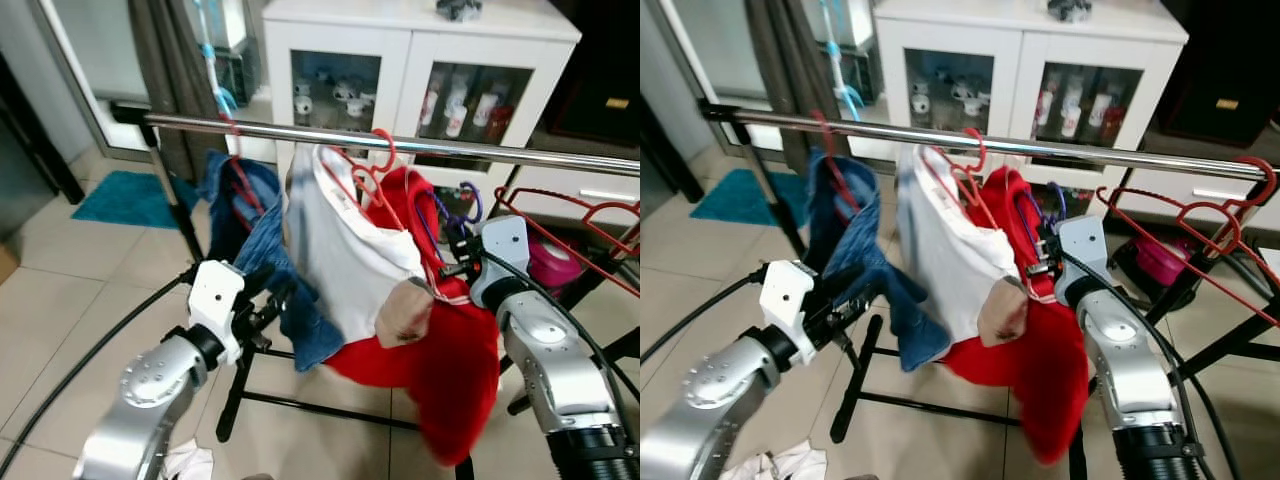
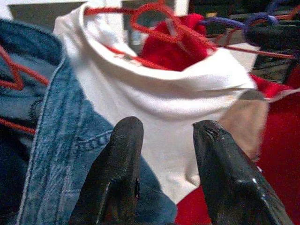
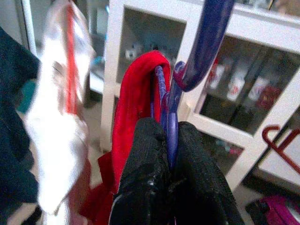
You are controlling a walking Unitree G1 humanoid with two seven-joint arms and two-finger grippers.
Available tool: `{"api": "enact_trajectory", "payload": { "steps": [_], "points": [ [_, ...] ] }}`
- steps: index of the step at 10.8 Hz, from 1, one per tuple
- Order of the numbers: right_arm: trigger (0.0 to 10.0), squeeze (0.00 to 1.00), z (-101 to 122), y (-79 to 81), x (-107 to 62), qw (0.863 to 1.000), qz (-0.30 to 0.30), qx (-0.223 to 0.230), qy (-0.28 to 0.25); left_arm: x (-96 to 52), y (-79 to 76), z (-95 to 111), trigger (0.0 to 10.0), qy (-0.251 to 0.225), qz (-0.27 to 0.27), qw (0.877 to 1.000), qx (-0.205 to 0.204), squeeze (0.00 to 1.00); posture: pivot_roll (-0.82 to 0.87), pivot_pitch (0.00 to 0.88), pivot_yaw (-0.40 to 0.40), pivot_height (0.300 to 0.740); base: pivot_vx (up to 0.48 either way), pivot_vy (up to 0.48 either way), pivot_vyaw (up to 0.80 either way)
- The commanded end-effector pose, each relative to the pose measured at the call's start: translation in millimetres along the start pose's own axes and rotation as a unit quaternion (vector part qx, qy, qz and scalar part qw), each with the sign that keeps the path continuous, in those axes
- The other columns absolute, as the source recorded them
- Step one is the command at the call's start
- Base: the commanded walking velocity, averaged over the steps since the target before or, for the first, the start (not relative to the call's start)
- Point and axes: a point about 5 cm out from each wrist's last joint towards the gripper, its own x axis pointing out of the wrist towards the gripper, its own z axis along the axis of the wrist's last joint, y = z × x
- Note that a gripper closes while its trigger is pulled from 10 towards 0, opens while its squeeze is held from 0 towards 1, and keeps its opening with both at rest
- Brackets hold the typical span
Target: Hang hanger
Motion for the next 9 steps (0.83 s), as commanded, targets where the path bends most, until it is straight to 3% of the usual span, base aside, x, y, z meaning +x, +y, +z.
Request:
{"api": "enact_trajectory", "payload": {
  "steps": [1, 3, 6, 9],
  "points": [
    [10.0, 0.0, 15, -7.8, 0.7, 0.999, -0.023, -0.008, -0.046, 3.8, -4.9, 7, 10.0, -0.007, -0.029, 1.0, -0.003, 0.0, -0.02, 0.0, 0.026, 0.74, 0.0, 0.0, 0.0],
    [10.0, 0.0, 22, -21.6, 9.9, 0.997, -0.058, -0.015, -0.04, 5.1, -16.1, 18, 10.0, -0.018, -0.1, 0.995, -0.01, 0.0, -0.02, 0.0, 0.034, 0.74, 0.0, 0.0, 0.0],
    [10.0, 0.0, 25, -33.6, 34.9, 0.998, -0.058, -0.04, -0.004, 6.8, -18.4, 21, 10.0, -0.011, -0.125, 0.992, -0.007, 0.0, -0.02, 0.0, 0.041, 0.74, 0.0, 0.0, 0.0],
    [10.0, 0.0, 39, -45.9, 72.9, 0.996, -0.061, -0.065, 0.015, 7.4, -14.6, 25, 10.0, -0.009, -0.132, 0.991, 0.001, 0.0, -0.01, 0.0, 0.045, 0.74, 0.0, 0.0, 0.0]
  ]
}}
